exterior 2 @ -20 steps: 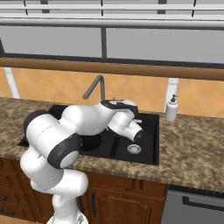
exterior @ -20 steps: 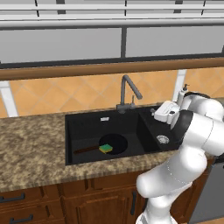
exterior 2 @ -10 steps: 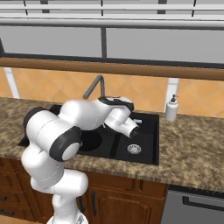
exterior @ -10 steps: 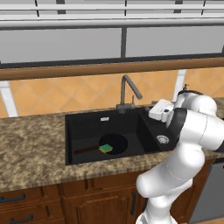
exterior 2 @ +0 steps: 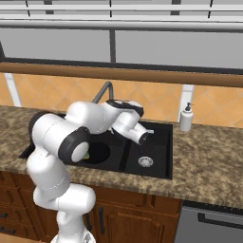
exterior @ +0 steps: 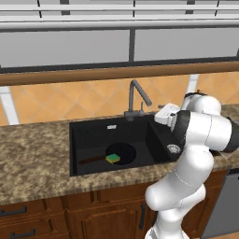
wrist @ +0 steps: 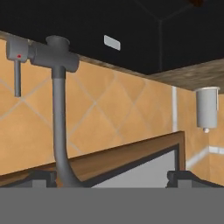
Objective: Pick the pan and sponge and place them into the sink. Then turn on the water.
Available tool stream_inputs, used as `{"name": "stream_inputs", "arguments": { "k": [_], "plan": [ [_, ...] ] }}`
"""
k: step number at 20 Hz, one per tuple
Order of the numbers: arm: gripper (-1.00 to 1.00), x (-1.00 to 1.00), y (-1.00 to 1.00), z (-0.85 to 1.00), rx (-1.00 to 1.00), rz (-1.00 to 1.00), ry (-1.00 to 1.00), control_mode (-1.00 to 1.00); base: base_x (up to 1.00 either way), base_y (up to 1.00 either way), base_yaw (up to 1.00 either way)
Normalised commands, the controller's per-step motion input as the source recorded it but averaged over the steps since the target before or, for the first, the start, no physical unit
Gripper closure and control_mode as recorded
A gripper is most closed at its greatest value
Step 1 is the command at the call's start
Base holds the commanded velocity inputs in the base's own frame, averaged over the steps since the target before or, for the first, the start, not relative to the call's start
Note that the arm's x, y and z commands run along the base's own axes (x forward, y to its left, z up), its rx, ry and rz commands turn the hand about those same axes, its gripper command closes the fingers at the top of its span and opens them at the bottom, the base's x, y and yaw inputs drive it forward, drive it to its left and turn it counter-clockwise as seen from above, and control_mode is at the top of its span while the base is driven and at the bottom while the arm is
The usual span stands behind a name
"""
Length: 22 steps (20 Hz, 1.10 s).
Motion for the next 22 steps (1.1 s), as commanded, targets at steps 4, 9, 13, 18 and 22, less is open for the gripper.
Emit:
{"name": "stream_inputs", "arguments": {
  "k": [4, 9, 13, 18, 22],
  "plan": [
    [-1.0, 0.27, 0.0, -0.23, 0.0, 0.01, 0.0, -1.0, 0.0, 0.0, 0.0],
    [-1.0, 0.34, 0.0, -0.25, 0.0, 0.01, 0.0, -1.0, 0.0, 0.0, 0.0],
    [-1.0, 0.44, 0.0, -0.11, 0.0, 0.02, 0.0, -1.0, 0.0, 0.0, 0.0],
    [-1.0, 0.42, 0.0, -0.01, 0.0, 0.03, 0.0, -1.0, 0.0, 0.0, 0.0],
    [-1.0, 0.4, 0.0, -0.07, 0.0, 0.03, 0.0, -1.0, 0.0, 0.0, 0.0]
  ]
}}
